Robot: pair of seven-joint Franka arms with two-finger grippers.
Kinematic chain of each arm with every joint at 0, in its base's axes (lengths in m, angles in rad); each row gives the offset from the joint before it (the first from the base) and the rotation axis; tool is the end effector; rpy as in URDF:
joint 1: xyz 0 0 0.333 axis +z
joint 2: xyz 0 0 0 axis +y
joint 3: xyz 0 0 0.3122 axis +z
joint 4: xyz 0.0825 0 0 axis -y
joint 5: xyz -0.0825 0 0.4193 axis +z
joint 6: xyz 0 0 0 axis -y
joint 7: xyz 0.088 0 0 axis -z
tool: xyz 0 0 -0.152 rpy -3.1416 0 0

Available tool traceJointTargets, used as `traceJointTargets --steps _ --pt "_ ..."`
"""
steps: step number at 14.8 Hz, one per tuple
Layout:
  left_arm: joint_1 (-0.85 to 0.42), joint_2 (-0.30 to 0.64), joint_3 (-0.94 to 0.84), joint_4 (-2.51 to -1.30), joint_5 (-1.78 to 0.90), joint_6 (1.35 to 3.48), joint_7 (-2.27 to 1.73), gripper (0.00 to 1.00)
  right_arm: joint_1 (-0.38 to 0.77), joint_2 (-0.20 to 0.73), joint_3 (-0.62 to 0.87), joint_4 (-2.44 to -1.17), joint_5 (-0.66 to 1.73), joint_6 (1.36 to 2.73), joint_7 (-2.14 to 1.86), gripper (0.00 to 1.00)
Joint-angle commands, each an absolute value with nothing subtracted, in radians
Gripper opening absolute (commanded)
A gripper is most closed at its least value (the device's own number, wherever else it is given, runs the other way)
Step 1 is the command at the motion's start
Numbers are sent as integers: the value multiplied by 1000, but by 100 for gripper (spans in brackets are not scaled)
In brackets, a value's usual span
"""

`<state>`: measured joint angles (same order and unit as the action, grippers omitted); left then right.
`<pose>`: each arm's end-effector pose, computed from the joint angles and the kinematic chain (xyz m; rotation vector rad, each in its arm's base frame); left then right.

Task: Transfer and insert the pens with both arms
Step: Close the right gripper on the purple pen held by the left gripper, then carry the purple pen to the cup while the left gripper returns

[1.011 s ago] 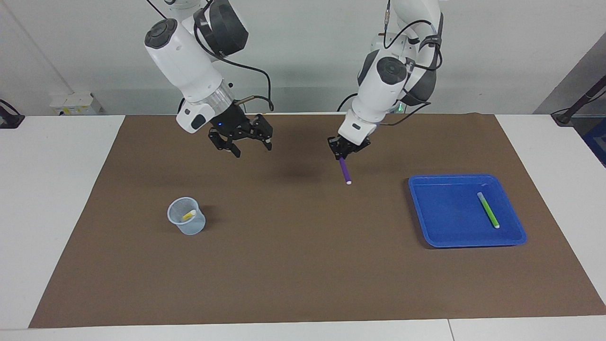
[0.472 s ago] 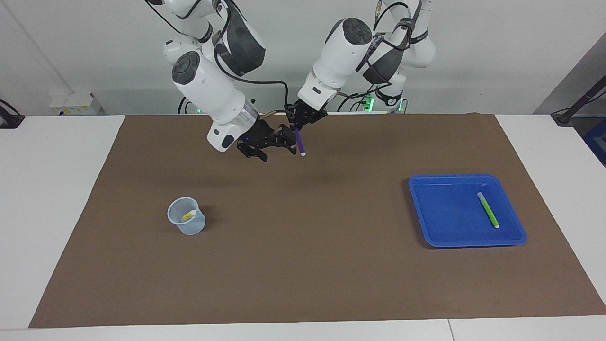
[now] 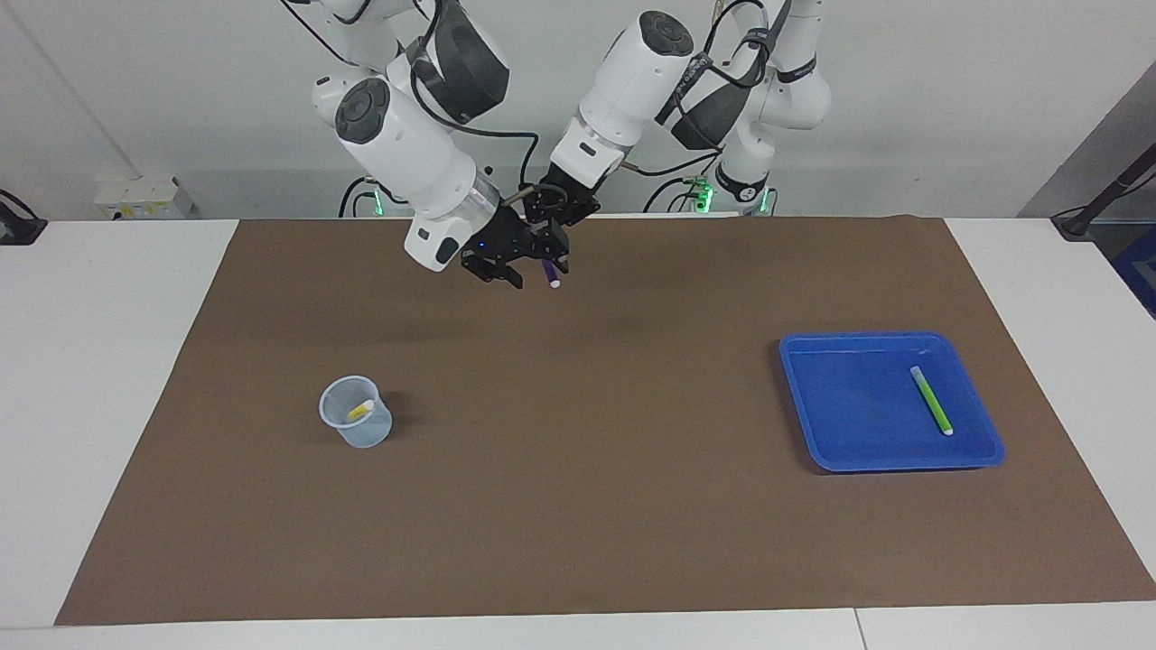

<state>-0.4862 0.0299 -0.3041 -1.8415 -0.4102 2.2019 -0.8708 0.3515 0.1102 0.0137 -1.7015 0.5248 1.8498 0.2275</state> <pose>0.4389 -0.4813 0.4888 2.6216 0.3573 -0.0785 0.5769 0.2857 0.4818 -2.6405 0.0004 0.1524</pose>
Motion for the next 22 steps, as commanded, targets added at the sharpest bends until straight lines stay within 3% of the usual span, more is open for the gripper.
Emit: traceJointTargets --steps 1,8,9,11,13,14,20,21,22 --pt "-492 26 -298 -1861 -430 2275 -913 0 342 84 15 -1735 545 1844 184 62" --pt "-511 31 -298 -1855 -431 2321 -977 0 354 72 15 -1772 545 1910 150 59" --pt "-511 31 -298 -1853 -431 2322 -979 0 354 74 15 -1775 543 1916 149 53" --pt "-511 29 -298 -1855 -430 2321 -979 0 354 75 15 -1770 543 1917 140 26" --pt "-511 29 -298 -1853 -431 2322 -979 0 351 77 15 -1764 545 1917 140 15" --pt "-509 29 -298 -1853 -431 2322 -979 0 351 78 15 -1763 543 1919 137 0" --pt "-506 28 -296 -1856 -431 2321 -976 0 342 80 15 -1761 546 1921 130 0" --pt "-505 28 -296 -1856 -431 2316 -977 12 342 80 15 -1761 548 1921 118 0" --pt "-503 26 -296 -1858 -431 2303 -980 36 341 80 15 -1761 548 1921 106 0"
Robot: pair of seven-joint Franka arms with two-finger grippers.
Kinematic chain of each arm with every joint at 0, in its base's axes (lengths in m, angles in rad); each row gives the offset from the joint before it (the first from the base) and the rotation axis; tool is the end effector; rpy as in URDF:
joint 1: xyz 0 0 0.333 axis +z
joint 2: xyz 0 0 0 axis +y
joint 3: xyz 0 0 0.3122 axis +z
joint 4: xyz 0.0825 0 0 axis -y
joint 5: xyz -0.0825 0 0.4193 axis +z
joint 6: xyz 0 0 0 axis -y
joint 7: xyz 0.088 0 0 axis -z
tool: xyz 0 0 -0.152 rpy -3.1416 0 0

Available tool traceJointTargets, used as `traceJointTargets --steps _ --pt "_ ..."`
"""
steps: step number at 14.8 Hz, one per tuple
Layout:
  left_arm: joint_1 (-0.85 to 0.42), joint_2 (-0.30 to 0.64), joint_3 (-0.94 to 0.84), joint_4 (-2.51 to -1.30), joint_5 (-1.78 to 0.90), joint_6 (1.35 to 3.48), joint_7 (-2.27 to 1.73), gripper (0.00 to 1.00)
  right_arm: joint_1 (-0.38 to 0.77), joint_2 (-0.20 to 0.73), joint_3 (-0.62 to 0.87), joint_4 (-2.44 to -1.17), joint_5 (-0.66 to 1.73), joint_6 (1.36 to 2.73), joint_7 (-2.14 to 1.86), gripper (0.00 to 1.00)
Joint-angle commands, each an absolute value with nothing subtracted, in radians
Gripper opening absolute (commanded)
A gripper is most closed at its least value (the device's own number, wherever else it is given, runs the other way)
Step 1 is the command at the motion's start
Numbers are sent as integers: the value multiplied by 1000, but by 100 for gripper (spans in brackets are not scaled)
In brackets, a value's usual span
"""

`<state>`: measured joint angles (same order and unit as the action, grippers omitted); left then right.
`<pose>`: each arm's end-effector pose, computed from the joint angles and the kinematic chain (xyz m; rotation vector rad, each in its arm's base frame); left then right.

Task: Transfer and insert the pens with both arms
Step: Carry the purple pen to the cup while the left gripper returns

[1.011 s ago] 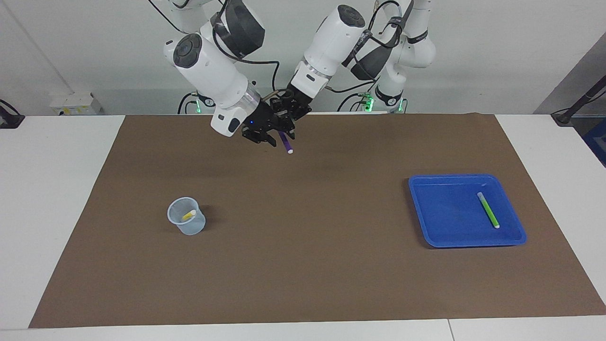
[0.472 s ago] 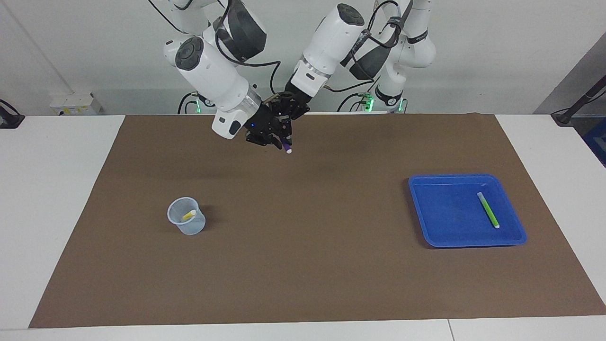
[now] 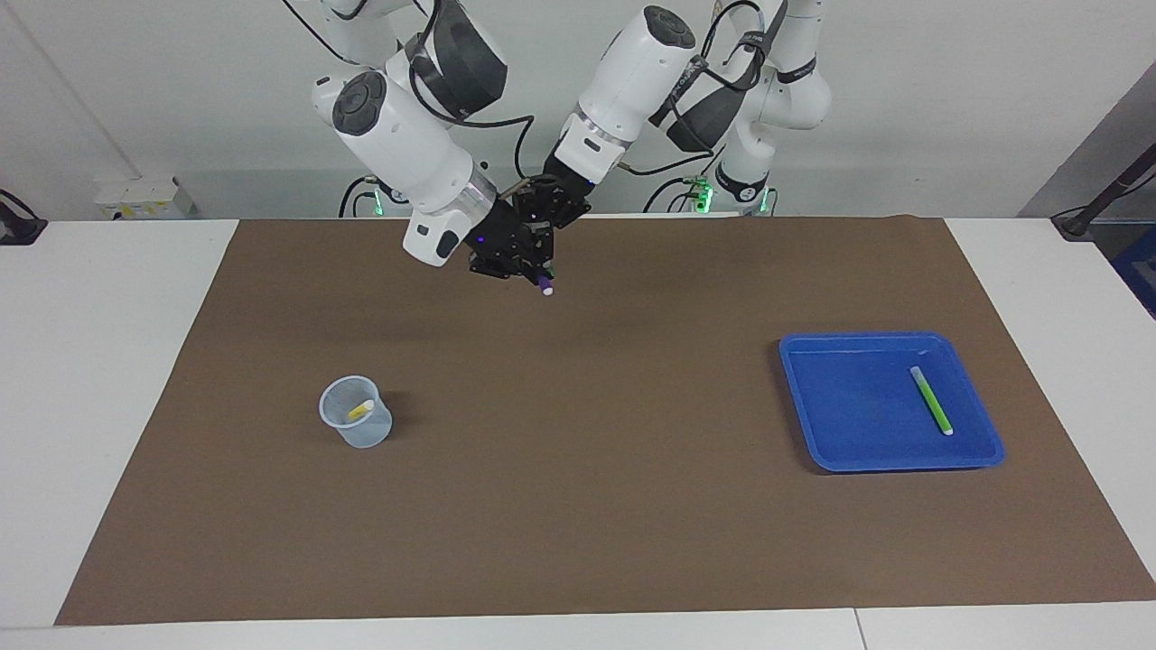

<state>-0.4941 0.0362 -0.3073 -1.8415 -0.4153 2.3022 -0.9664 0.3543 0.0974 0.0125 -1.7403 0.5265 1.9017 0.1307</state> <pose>0.4464 -0.4897 0.4975 2.5346 0.4881 -0.0312 0.5771 0.2835 0.4737 -2.6345 -0.1021 0.0857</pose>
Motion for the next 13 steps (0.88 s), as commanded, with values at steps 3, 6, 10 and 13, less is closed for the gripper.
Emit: traceJointTargets --steps 3,6,10,13 --pt "-497 3 -290 -1865 -430 2209 -979 100 341 81 15 -1761 548 1922 103 0" --pt "-450 -37 -285 -1867 -428 2111 -947 100 339 78 14 -1764 548 1921 89 0" --pt "-387 -80 -285 -1867 -428 1973 -846 100 319 52 12 -1843 546 1995 -29 0" --pt "-313 -94 -284 -1868 -428 1875 -740 100 276 34 12 -1924 546 2138 -199 0"
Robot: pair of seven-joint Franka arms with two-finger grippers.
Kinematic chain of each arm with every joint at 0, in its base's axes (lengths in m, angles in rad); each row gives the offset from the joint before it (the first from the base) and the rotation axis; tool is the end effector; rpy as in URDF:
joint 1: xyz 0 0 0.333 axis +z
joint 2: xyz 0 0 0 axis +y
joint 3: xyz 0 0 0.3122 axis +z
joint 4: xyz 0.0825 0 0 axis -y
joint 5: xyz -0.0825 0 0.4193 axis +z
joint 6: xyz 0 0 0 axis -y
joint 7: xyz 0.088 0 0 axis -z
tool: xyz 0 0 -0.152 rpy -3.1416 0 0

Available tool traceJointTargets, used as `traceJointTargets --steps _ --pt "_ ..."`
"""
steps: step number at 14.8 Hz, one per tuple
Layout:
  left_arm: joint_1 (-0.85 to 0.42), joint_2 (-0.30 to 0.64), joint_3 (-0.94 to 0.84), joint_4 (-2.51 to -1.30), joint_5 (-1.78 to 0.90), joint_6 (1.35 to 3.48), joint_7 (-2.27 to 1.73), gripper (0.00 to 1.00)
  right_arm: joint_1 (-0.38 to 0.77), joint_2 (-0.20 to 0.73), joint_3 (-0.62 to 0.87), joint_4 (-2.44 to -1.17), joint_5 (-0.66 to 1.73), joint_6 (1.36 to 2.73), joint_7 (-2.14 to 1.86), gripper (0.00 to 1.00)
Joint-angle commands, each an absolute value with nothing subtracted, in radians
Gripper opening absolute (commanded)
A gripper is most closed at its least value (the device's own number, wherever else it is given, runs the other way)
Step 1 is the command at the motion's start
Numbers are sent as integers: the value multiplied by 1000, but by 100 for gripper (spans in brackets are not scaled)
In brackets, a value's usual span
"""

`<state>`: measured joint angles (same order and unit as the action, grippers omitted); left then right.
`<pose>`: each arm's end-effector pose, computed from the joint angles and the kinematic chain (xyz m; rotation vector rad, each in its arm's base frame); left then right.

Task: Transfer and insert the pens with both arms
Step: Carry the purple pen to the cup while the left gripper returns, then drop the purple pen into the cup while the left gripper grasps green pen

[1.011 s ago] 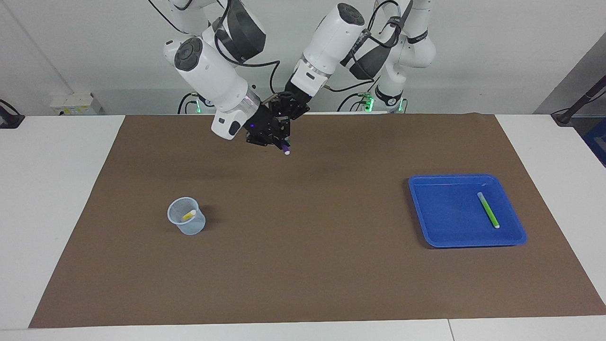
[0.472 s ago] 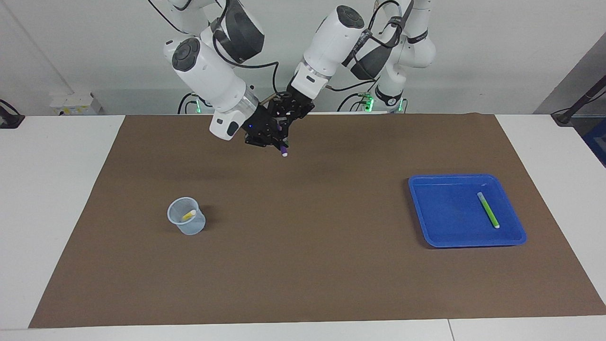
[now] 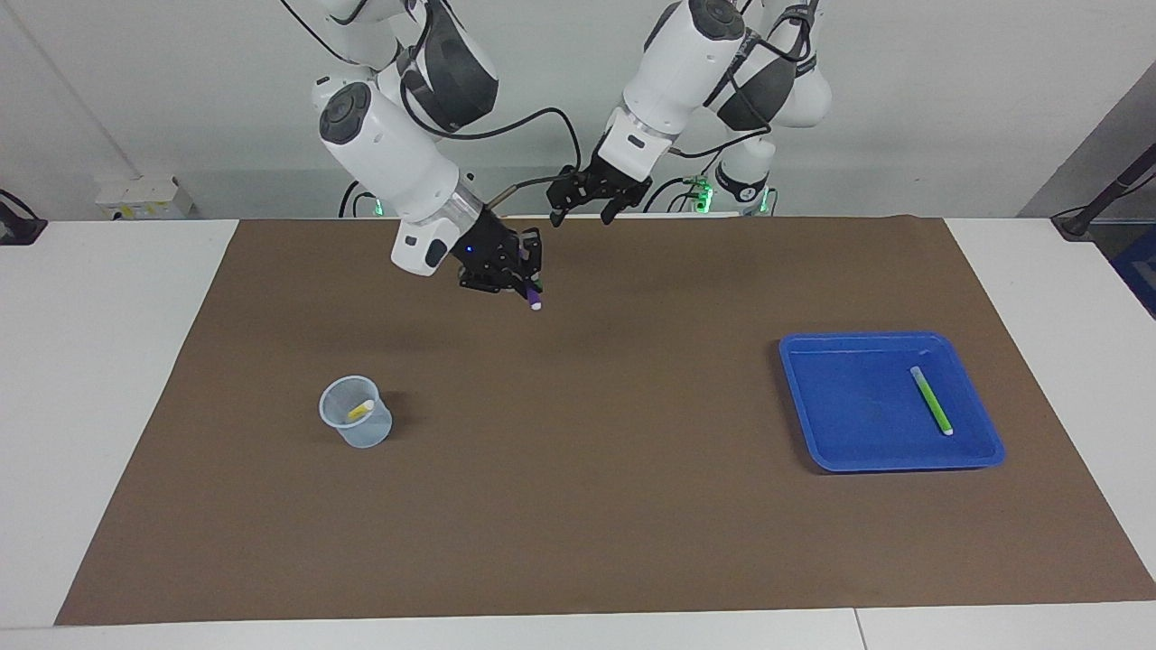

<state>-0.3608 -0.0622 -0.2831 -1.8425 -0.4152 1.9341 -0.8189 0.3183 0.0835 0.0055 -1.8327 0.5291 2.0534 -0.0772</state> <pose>0.4536 -0.3999 0.5134 2.7213 0.4025 -0.1991 0.5946 0.2494 0.4464 -2.6317 -0.2419 -0.0987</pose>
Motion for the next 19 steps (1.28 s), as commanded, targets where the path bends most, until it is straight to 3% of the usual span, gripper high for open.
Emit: traceJointTargets --steps 1,4,7,10,16,19 --pt "-283 -97 -284 -1871 -425 1850 -709 100 247 37 12 -1924 546 2178 -284 0" --pt "-169 -120 -284 -1893 -411 1758 -557 100 148 55 14 -1925 551 2317 -611 0" --pt "-71 -123 -281 -1908 -278 1726 -448 100 39 60 12 -1936 644 2367 -942 0" --pt "58 -129 -282 -1921 -142 1733 -252 100 -53 77 12 -1989 953 2399 -1385 0" --pt "276 -101 -281 -1927 23 1877 78 100 -69 150 12 -2022 1378 2425 -1803 0" --pt "342 -14 -279 -1925 81 2003 172 100 -71 189 12 -2020 1479 2421 -1937 0"
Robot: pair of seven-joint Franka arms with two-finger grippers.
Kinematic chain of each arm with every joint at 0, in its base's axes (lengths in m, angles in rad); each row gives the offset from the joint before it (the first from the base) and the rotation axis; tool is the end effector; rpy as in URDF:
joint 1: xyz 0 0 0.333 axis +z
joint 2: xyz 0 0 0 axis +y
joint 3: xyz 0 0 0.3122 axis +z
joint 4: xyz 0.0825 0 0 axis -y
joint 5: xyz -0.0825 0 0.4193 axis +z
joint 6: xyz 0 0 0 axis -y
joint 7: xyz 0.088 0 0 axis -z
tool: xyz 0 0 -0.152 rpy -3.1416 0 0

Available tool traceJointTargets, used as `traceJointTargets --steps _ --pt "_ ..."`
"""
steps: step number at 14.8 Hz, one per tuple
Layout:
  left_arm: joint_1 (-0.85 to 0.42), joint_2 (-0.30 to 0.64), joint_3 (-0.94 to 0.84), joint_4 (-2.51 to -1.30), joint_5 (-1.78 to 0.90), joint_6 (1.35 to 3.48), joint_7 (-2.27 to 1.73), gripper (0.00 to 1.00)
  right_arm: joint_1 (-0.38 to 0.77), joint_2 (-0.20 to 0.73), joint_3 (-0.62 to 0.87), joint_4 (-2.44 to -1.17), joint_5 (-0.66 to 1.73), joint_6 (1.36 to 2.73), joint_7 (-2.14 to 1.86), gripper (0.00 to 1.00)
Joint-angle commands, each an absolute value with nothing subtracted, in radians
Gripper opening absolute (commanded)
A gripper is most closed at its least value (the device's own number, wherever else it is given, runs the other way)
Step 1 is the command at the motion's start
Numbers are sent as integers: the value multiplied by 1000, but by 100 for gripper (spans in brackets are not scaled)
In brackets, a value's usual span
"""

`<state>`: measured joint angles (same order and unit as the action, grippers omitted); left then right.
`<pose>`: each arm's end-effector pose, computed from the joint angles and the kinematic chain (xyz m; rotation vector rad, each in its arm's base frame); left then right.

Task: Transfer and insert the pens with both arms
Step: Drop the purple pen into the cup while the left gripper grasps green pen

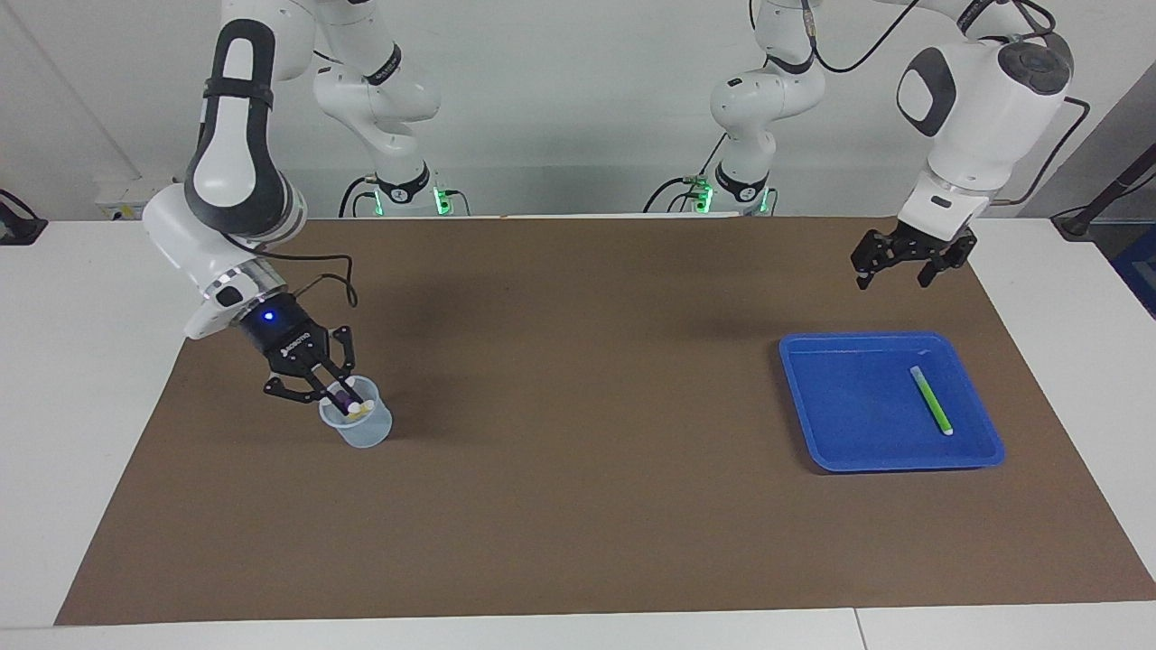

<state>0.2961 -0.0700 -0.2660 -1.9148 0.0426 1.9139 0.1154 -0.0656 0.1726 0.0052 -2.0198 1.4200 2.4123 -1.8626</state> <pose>0.5847 0.0203 0.4693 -3.0728 0.1511 -0.0955 0.6614 -0.0047 0.3448 -2.2503 -0.8911 -1.2391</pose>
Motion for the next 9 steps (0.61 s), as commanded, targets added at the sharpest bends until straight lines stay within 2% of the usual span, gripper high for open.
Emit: traceJointTargets --steps 1,6,9 --pt "363 15 -279 -1927 81 2044 175 100 -81 195 12 -2023 1480 2410 -1969 0" --pt "399 135 -278 -1931 202 2160 193 100 -115 210 12 -2054 1534 2375 -2052 0" --pt "459 190 -278 -1989 216 2279 206 100 -117 212 12 -2069 1548 2376 -2081 0"
